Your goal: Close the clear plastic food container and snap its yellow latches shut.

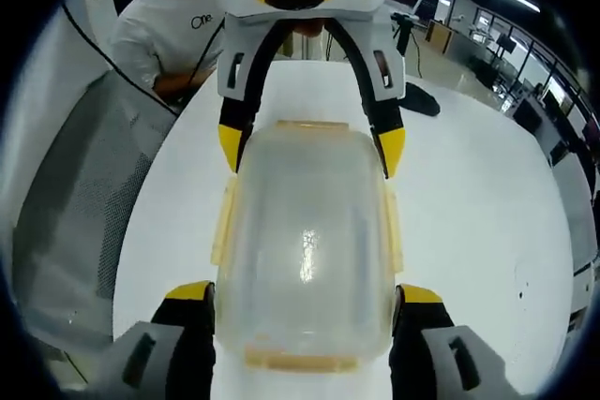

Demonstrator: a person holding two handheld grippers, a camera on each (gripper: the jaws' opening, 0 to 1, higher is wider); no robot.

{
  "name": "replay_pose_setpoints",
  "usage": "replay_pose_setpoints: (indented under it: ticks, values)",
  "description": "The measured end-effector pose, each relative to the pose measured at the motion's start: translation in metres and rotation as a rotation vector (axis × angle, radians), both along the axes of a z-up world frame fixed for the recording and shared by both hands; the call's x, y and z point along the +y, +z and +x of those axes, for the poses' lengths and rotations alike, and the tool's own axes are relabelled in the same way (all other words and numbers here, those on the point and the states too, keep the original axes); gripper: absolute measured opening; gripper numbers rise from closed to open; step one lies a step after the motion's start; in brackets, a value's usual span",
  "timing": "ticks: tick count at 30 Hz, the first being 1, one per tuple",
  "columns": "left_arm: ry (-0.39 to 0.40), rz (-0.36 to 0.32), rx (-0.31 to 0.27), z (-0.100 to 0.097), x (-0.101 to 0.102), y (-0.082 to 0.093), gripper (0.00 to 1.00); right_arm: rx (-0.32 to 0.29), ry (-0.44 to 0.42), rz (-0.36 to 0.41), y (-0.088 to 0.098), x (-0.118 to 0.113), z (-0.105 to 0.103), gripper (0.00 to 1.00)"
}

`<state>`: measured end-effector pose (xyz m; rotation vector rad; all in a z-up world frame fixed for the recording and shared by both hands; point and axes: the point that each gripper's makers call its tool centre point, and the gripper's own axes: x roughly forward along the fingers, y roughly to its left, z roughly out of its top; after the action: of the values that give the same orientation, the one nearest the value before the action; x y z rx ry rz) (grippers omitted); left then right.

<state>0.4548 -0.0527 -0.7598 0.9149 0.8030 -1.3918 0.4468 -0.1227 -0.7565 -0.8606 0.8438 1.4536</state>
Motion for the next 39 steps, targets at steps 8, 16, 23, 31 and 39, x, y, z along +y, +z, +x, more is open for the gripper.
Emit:
replay_pose_setpoints:
  ticks: [8, 16, 23, 31, 39]
  values:
    - [-0.015, 0.029, -0.002, 0.014, 0.0, -0.001, 0.79, 0.003, -0.012, 0.01, 0.001, -0.001, 0.014, 0.77]
    - [-0.012, 0.023, 0.005, 0.017, -0.002, -0.002, 0.8, 0.002, -0.005, 0.011, -0.001, -0.002, 0.017, 0.77]
    - [-0.015, 0.025, 0.009, 0.017, -0.002, -0.002, 0.81, 0.0, -0.009, 0.011, -0.001, -0.002, 0.016, 0.78]
    - [0.013, 0.012, -0.002, 0.014, -0.001, 0.001, 0.99, 0.013, -0.053, 0.004, 0.001, -0.006, 0.015, 0.98]
    - [0.029, 0.002, -0.016, 0.018, -0.001, 0.008, 0.99, 0.02, -0.11, 0.057, 0.013, 0.002, 0.018, 0.99]
